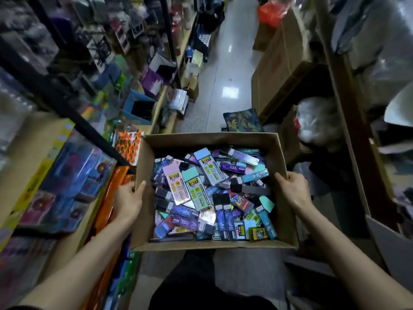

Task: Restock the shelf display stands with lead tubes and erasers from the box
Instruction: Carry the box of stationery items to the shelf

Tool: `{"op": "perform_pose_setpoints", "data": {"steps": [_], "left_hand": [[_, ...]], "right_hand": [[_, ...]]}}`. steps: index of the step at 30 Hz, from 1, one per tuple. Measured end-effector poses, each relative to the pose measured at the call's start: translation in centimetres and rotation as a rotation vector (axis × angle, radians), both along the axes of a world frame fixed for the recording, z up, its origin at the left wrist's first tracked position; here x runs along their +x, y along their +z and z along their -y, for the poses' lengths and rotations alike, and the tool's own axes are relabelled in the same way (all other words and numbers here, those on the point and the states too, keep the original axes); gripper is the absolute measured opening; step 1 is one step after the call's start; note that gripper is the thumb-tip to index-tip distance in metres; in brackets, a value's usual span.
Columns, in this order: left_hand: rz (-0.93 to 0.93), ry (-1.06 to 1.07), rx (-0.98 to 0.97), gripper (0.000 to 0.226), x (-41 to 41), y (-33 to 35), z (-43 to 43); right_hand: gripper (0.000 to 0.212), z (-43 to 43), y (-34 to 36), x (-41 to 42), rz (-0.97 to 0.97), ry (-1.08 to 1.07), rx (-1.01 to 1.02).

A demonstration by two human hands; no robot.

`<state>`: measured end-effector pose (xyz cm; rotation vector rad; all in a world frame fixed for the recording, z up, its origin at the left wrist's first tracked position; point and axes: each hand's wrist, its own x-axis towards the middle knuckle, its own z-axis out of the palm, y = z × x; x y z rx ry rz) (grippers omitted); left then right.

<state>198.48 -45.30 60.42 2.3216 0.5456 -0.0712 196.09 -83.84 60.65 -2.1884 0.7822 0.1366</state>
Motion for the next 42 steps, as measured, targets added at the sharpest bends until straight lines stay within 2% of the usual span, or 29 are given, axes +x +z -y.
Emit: {"op": "perform_pose_setpoints", "data": {"steps": [6,12,17,24,29,36,42], "left_hand": [[-0.016,0.063,0.028,0.046,14.8,0.6,2.0],[-0.003,0.148,0.000,0.043,26.0,0.8,3.5],[-0.009,0.304,0.007,0.042,32.2,-0.2,5.2],[-0.062,0.609,0.012,0.042,37.1,-0.5,6.4],[-0.057,0.778,-0.010,0.046,40.4,-0.8,5.5],[-0.083,0.940,-0.003,0.052,44.0,-1.6,4.1],[-0.040,1.037,-0.032,0.036,47.5,-2.6,4.8]], "right_hand": [[0.033,2.2,0.9,15.3,-0.026,0.007,-0.006],[0.028,3.8,1.5,30.7,-0.036,0.124,0.004],[0.029,4.3,1.4,45.0,-0.035,0.368,-0.044],[0.033,0.1,3.0,61.8,-0.057,0.678,-0.096],[0.029,-4.7,1.8,69.4,-0.086,0.828,-0.064],[0.028,-9.5,0.6,75.8,-0.114,0.943,-0.058],[0.022,-11.5,-0.4,81.8,-0.160,1.058,-0.054]]}}
